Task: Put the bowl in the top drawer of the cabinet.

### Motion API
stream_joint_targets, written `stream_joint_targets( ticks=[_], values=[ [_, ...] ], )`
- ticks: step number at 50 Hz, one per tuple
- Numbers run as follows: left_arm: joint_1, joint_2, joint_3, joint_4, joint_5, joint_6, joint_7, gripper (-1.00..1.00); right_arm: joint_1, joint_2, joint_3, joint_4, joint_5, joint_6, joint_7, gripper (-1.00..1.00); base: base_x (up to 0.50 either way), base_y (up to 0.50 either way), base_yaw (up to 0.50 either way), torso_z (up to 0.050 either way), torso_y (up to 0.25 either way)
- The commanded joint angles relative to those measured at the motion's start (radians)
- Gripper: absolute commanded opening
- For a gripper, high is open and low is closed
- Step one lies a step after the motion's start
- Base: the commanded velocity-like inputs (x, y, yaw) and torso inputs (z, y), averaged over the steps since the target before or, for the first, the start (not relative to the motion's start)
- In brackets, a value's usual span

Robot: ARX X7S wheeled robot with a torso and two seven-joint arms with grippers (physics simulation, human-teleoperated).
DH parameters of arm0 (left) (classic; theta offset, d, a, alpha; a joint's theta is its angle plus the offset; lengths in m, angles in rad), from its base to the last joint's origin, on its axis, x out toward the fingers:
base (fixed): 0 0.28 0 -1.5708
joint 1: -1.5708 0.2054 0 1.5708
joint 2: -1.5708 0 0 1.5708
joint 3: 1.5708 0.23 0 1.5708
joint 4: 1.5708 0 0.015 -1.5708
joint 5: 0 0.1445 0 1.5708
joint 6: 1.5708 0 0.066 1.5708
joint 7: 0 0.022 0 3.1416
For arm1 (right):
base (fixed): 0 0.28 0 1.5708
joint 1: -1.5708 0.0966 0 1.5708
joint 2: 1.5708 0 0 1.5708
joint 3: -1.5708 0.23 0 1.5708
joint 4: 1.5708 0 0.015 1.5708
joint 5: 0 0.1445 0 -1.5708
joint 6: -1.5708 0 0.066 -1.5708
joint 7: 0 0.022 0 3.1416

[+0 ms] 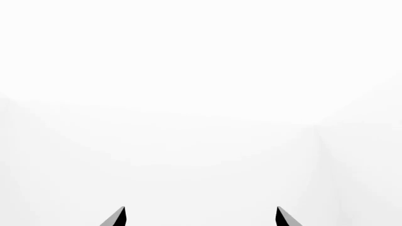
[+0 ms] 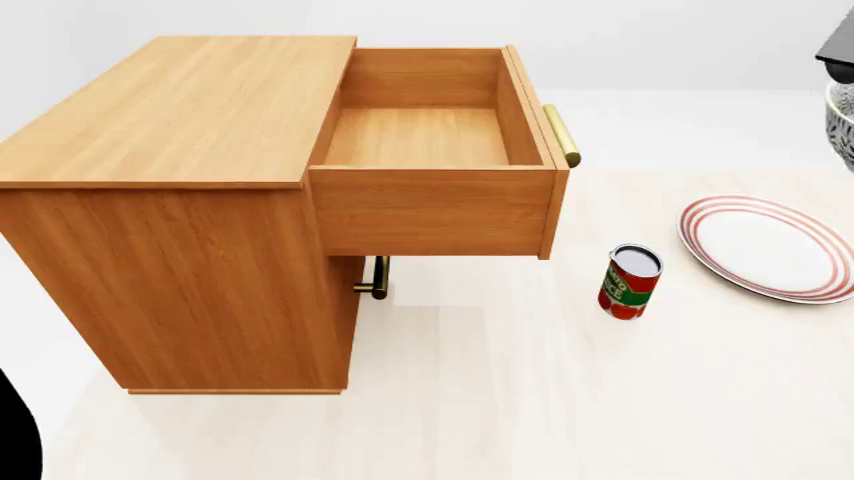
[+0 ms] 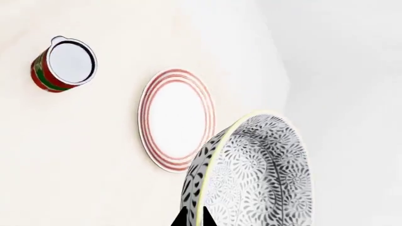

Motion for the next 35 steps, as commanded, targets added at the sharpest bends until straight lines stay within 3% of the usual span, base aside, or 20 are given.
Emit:
stream_joint_targets(
  ticks=[1,13,19,27,35],
  values=[
    [0.005,0.003,0.005,-0.012,0.013,0.028,0.016,1.0,-0.045,-0.224,0.037,0.309,-0.121,-0.3,-0.115,-1.0,0.0,0.0,0.0,0.0,0.0],
    [-0.016,0.001,0.008,-0.014,0.003,0.027,0.022,1.0,-0.069,-0.379,0.108,0.79,-0.142,-0.817,-0.299,-1.0,0.0,0.0,0.0,0.0,0.001],
    [-0.027,-0.002,0.003,-0.002,-0.019,0.009,0.014,1.0,-0.075,-0.553,0.157,1.194,-0.138,-1.125,-0.43,-1.0,0.0,0.0,0.0,0.0,0.0],
    [-0.046,-0.009,-0.011,0.023,-0.061,-0.027,-0.011,1.0,-0.087,-0.606,0.284,1.208,-0.224,-1.172,-0.455,-1.0,0.0,0.0,0.0,0.0,0.0],
    [-0.163,-0.031,-0.057,0.065,-0.192,-0.166,-0.119,1.0,-0.111,-0.677,0.493,1.208,-0.341,-1.199,-0.46,-1.0,0.0,0.0,0.0,0.0,0.001]
  ],
)
